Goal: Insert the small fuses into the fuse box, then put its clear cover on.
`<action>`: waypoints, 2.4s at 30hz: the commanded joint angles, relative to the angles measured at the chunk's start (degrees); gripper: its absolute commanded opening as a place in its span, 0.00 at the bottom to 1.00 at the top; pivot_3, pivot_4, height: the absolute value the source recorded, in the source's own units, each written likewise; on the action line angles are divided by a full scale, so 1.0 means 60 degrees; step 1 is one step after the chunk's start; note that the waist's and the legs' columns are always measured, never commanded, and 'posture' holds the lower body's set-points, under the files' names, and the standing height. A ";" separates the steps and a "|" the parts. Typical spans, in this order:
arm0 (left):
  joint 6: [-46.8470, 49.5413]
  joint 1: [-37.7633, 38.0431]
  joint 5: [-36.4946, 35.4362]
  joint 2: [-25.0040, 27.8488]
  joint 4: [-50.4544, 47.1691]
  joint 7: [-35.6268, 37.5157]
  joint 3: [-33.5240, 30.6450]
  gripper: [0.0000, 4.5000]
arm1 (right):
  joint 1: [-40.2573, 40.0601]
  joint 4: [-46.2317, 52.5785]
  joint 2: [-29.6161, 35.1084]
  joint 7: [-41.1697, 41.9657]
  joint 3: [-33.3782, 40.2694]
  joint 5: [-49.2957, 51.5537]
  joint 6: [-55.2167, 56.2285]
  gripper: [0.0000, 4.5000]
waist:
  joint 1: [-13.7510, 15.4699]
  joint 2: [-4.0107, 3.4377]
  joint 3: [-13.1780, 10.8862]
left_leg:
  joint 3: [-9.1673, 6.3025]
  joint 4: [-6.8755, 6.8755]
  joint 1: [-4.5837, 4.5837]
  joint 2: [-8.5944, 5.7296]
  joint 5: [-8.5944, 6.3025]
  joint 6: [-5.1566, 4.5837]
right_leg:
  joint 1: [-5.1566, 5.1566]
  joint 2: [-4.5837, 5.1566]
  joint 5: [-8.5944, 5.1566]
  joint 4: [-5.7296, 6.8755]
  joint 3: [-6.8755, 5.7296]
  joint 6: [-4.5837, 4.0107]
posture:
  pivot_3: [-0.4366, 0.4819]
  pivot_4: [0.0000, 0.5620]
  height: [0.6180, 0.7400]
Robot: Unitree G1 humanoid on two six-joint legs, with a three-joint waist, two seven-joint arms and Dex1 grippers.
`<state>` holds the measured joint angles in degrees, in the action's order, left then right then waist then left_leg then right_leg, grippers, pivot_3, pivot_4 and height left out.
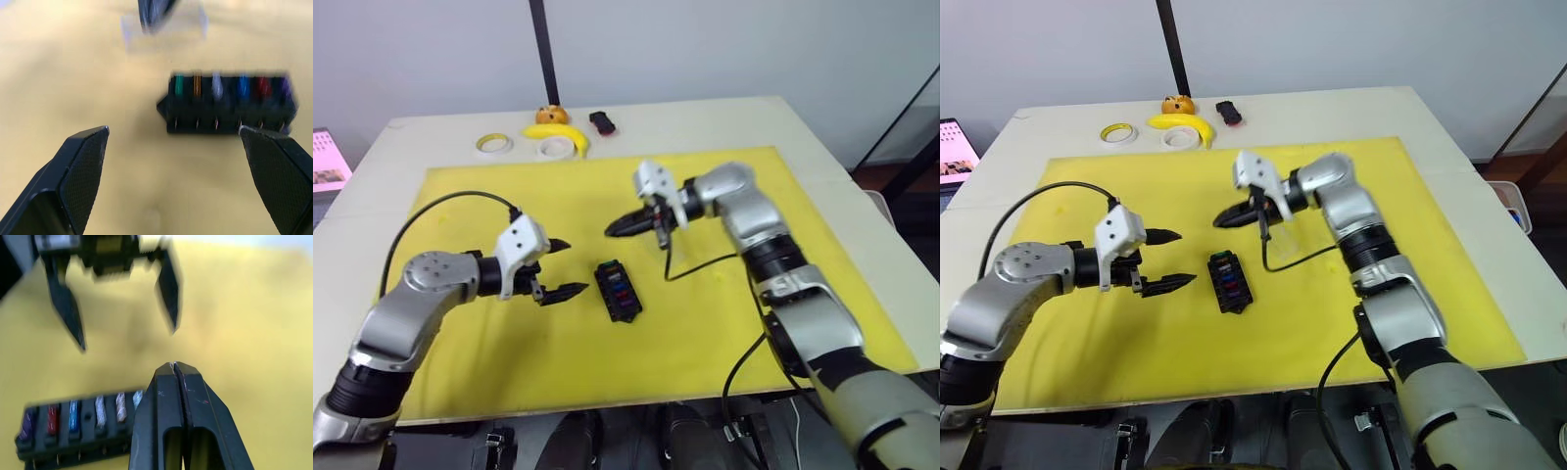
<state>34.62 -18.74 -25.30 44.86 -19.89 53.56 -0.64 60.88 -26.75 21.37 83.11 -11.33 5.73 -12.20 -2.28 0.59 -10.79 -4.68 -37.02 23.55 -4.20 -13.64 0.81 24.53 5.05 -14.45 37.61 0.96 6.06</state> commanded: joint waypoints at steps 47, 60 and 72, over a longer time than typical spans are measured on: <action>0.1828 0.3585 -0.1782 0.0690 -0.3547 -0.1693 -0.1557 1.00 | -0.1588 0.4511 0.1805 -0.6411 -0.1316 0.0289 -0.8770 0.99 | 0.0272 0.0000 0.0000 | 0.0024 0.0008 0.0000 -0.0001 -0.0019 -0.0031 | -0.0034 0.0049 -0.0007 -0.0086 0.0012 -0.0026 | 0.48 0.27 1.00; 0.1363 0.3351 -0.1148 0.0435 -0.3379 -0.2027 -0.0669 1.00 | -0.1813 0.4087 0.1011 -0.7423 -0.0696 0.0668 -0.9535 0.79 | 0.0231 -0.0001 -0.0001 | 0.0029 0.0019 -0.0004 0.0013 -0.0015 -0.0025 | -0.0025 0.0016 0.0006 -0.0077 0.0018 -0.0014 | 0.48 0.27 1.00; 0.2941 0.3701 -0.0547 -0.1456 -0.4931 -0.5085 0.0955 1.00 | -0.1357 0.4805 0.1491 -0.7330 -0.0823 0.0869 -0.9753 0.38 | 0.0223 0.0000 0.0000 | 0.0029 0.0017 -0.0004 0.0013 -0.0015 -0.0025 | -0.0027 0.0015 0.0007 -0.0075 0.0020 -0.0011 | 0.48 0.27 1.00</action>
<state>51.37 3.06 -29.77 36.60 -46.89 25.59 4.28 50.51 -0.30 30.25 38.90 -16.68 10.34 -70.87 -0.94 0.59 -10.79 -4.50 -36.92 23.52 -4.12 -13.73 0.66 24.37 5.14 -14.41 37.16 1.07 5.99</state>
